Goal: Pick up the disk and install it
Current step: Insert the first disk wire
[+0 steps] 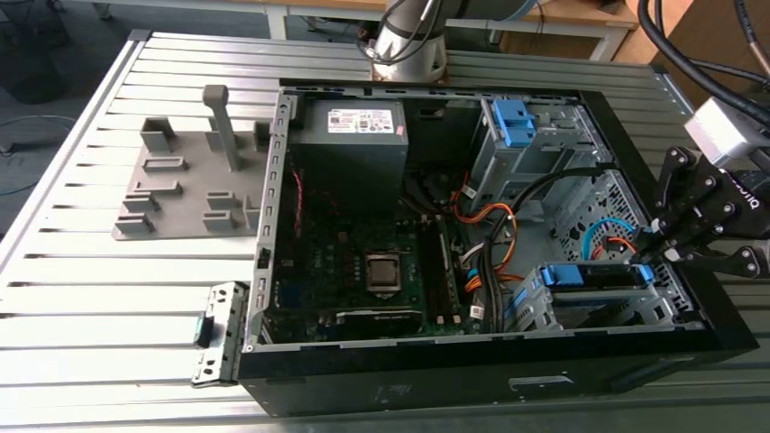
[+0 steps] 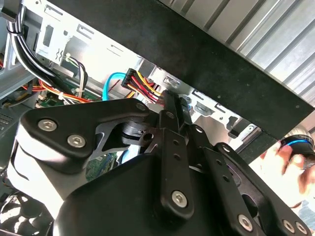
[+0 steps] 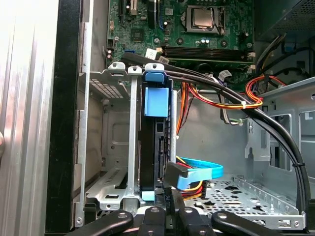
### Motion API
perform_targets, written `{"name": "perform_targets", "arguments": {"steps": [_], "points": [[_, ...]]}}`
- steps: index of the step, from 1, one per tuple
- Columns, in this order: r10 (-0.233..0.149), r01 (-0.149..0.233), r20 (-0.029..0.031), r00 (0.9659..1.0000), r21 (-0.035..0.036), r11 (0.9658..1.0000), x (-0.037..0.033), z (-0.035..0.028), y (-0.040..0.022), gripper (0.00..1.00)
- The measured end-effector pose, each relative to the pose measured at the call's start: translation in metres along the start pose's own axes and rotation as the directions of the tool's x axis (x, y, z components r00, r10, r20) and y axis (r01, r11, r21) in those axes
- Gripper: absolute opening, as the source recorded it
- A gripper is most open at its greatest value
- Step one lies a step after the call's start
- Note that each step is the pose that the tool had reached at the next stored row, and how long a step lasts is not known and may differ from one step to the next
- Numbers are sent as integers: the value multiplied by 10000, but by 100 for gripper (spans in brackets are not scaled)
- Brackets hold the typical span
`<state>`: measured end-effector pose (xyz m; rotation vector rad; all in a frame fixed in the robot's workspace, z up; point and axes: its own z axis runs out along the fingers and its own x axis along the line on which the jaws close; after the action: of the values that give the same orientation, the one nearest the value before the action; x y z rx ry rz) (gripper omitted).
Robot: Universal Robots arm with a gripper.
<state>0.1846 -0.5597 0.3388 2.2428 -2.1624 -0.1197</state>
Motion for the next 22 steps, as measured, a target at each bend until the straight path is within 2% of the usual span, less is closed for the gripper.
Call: {"name": "perform_targets", "arguments": {"steps": [6, 10, 13, 16, 22], "points": [[1, -1, -14, 10000, 7, 10000, -3, -11, 7, 17], [1, -1, -20, 10000, 10, 10000, -7, -98, 15, 17], [2, -2, -4, 10000, 11, 10000, -8, -94, 33, 17], [-2, 2, 38, 10000, 12, 10000, -8, -67, 73, 17], [-2, 2, 36, 10000, 12, 10000, -8, 11, 122, 17]]}}
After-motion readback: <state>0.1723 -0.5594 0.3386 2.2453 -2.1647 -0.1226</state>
